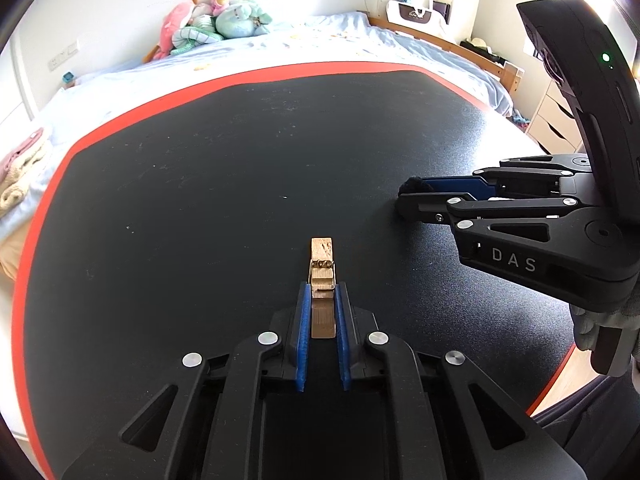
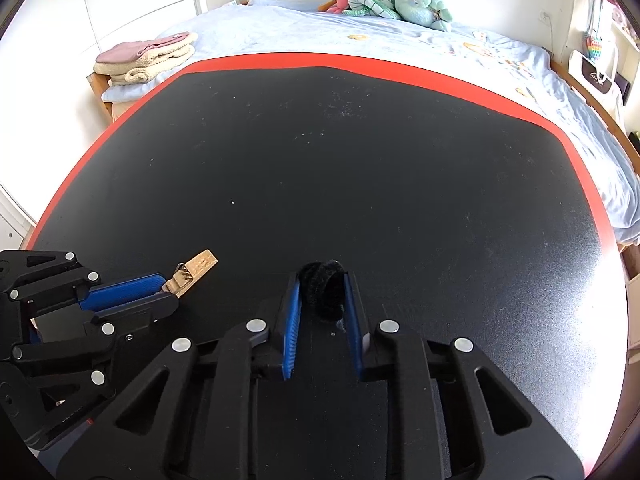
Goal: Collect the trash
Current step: 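Grasp the wooden clothespin with the left gripper while the right grasps the black sock, then carry clothespin and black sock over the wastebasket and open both grippers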
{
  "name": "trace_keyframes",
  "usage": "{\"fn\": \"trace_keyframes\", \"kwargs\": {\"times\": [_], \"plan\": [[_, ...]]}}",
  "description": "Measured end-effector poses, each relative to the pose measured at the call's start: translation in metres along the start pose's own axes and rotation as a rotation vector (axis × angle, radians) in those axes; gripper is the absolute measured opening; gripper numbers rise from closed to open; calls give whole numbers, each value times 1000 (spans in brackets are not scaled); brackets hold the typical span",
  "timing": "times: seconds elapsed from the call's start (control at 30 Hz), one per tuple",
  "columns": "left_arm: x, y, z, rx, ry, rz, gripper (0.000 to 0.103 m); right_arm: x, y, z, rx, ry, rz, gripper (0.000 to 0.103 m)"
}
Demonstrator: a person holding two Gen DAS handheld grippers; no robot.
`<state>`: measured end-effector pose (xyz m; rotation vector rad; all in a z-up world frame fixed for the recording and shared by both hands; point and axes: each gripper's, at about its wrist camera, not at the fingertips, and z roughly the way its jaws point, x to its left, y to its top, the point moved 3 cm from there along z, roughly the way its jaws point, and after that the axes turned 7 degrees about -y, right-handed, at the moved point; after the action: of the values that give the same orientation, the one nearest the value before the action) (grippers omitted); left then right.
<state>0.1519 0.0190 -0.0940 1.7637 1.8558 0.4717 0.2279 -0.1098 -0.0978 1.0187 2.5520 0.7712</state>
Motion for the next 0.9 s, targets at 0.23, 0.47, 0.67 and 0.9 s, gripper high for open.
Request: {"fn": "trace_keyframes", "kwargs": {"times": [0.23,0.47,0.67,0.9], "plan": [[-9,2,-14,-10,-26,29,12,-2,-5,-25,-21,-5,8,20],[-18,0,-40,-28,-52,64,12,-3,-22,-65,-51,-13,8,20],[-33,-9,-65,-47,-77,106,12,-3,-44,-106,-87,-21,6,20],[-52,-27,-90,-52,-120,145,12,-2,-78,-153,-122,-11,14,20]]}}
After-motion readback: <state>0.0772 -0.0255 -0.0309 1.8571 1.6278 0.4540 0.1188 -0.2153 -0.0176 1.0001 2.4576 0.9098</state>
